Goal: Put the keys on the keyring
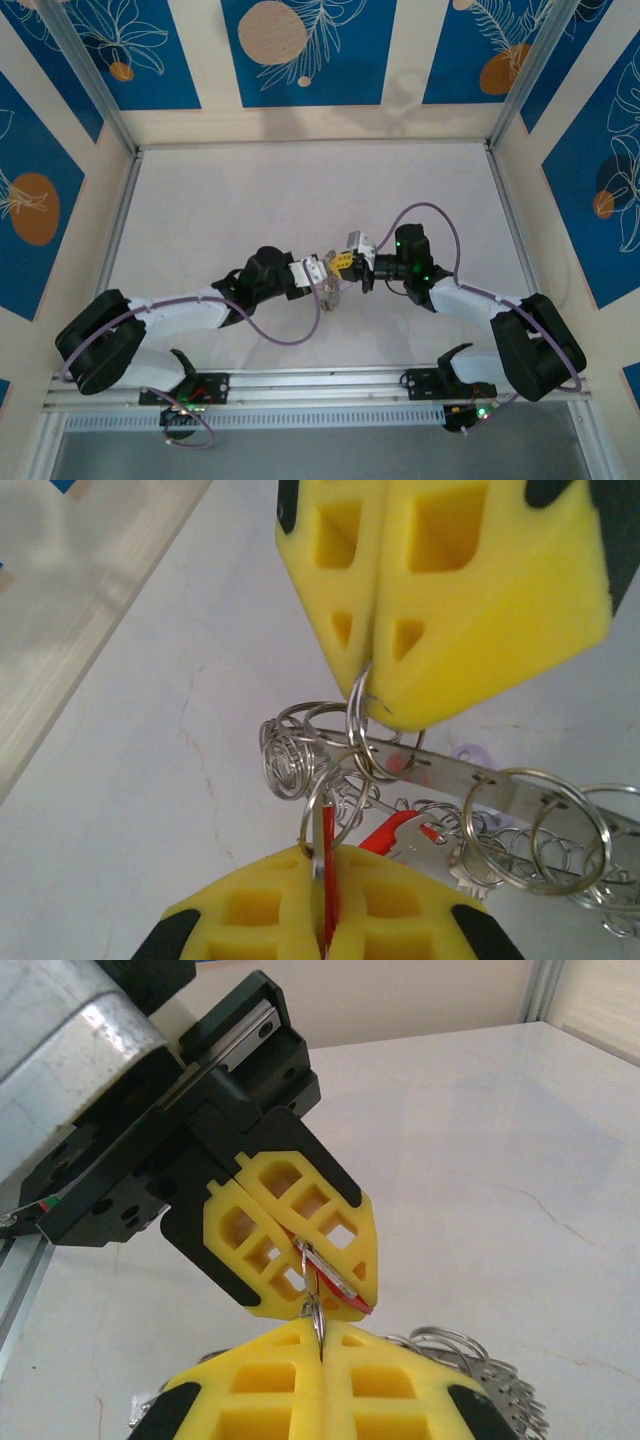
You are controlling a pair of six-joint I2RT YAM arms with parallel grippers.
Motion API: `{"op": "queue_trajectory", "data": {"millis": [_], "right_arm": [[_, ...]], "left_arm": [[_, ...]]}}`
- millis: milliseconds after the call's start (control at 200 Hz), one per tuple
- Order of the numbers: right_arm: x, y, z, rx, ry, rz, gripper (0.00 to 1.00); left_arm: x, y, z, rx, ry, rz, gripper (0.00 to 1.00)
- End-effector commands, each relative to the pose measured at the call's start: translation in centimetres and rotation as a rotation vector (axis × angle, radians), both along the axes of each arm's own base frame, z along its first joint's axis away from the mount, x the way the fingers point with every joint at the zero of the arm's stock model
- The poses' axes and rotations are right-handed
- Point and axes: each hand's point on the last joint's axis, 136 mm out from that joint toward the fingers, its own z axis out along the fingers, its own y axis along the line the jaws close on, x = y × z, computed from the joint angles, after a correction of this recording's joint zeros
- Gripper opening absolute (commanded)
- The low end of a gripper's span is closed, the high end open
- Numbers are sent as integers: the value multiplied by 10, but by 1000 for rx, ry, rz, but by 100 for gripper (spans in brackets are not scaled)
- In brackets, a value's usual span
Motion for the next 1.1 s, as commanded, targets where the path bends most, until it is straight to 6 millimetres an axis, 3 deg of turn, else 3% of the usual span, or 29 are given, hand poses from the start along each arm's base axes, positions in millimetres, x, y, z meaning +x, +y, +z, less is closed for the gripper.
{"op": "queue_trajectory", "data": {"millis": [0, 550, 890, 1095], "right_arm": [[3, -8, 2, 31, 16, -29, 0], [-3, -12, -13, -20, 39, -32, 0], [-11, -4, -16, -65, 27, 15, 0], [-13, -1, -18, -77, 30, 32, 6]], "left_arm": [[6, 12, -22, 1, 80, 62, 0], [8, 1, -17, -40, 88, 40, 0], [7, -5, 7, -34, 79, 2, 0], [4, -6, 20, -40, 74, -14, 0]]}}
